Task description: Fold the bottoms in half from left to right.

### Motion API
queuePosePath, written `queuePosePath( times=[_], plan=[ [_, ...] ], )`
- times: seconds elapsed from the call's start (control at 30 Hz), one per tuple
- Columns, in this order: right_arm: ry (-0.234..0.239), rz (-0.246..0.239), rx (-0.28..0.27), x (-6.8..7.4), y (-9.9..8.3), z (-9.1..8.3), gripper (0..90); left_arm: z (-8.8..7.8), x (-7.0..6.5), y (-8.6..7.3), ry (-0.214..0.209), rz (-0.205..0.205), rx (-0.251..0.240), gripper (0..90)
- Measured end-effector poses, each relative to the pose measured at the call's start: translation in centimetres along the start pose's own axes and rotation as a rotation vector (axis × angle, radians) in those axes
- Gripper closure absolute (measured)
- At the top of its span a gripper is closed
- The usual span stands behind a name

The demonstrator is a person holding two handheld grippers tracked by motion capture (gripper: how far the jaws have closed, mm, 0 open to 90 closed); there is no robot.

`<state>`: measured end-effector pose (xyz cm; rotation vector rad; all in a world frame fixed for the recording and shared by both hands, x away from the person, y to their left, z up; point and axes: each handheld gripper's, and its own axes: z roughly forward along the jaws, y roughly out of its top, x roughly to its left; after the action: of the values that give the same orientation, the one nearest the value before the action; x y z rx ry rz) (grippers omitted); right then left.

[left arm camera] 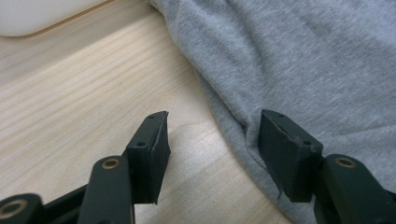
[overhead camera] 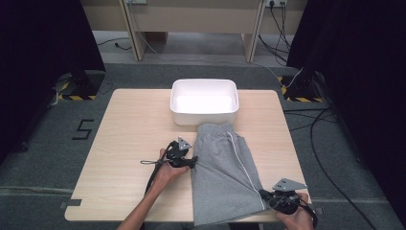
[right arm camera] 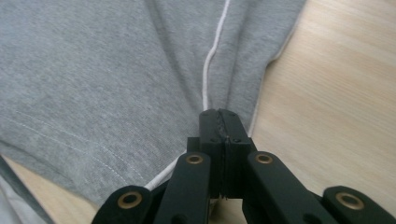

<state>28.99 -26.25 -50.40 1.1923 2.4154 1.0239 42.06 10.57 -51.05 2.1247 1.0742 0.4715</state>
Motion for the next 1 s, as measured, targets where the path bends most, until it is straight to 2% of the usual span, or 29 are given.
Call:
queuePosePath(
  times=[0.1, 0.27, 0.4, 0.5, 0.63, 0.67, 0.73, 0.83, 0.9, 1.0],
  plan=[
    [0.029, -0.017, 0.001, 0.9, 0.5, 0.6, 89.7, -0.3, 0.5, -0.2, 0.02, 0.004, 0.006, 42.4],
    [0.059, -0.026, 0.004, 1.7, 1.2, 1.5, 88.4, -0.9, 1.8, -0.7, 0.033, -0.017, 0.019, 41.8],
    [0.071, -0.043, 0.005, 2.5, 2.0, 1.6, 77.3, -1.3, 2.3, -1.0, 0.04, -0.023, 0.022, 41.8],
    [0.066, -0.053, -0.058, 2.4, 3.6, 1.1, 69.9, -1.6, 2.4, -1.5, 0.026, -0.051, -0.009, 40.8],
    [0.036, -0.064, -0.107, 1.9, 6.5, 1.0, 62.6, -2.6, 2.6, -2.0, 0.007, -0.103, -0.05, 37.8],
    [0.032, -0.061, -0.118, 1.7, 7.1, 1.3, 61.6, -3.0, 2.7, -2.1, -0.004, -0.123, -0.067, 36.7],
    [0.042, -0.054, -0.123, 1.2, 8.2, 2.2, 60.7, -3.9, 2.7, -2.4, -0.015, -0.139, -0.089, 34.9],
    [0.051, -0.047, -0.128, 0.9, 9.3, 3.7, 58.9, -5.0, 2.4, -3.2, -0.019, -0.15, -0.095, 32.3],
    [0.064, -0.023, -0.131, 0.7, 9.9, 4.7, 57.4, -5.6, 2.3, -4.0, -0.032, -0.162, -0.098, 30.7],
    [0.051, -0.001, -0.13, 0.4, 10.6, 5.8, 55.4, -6.0, 2.0, -5.1, -0.044, -0.177, -0.088, 29.3]
  ],
)
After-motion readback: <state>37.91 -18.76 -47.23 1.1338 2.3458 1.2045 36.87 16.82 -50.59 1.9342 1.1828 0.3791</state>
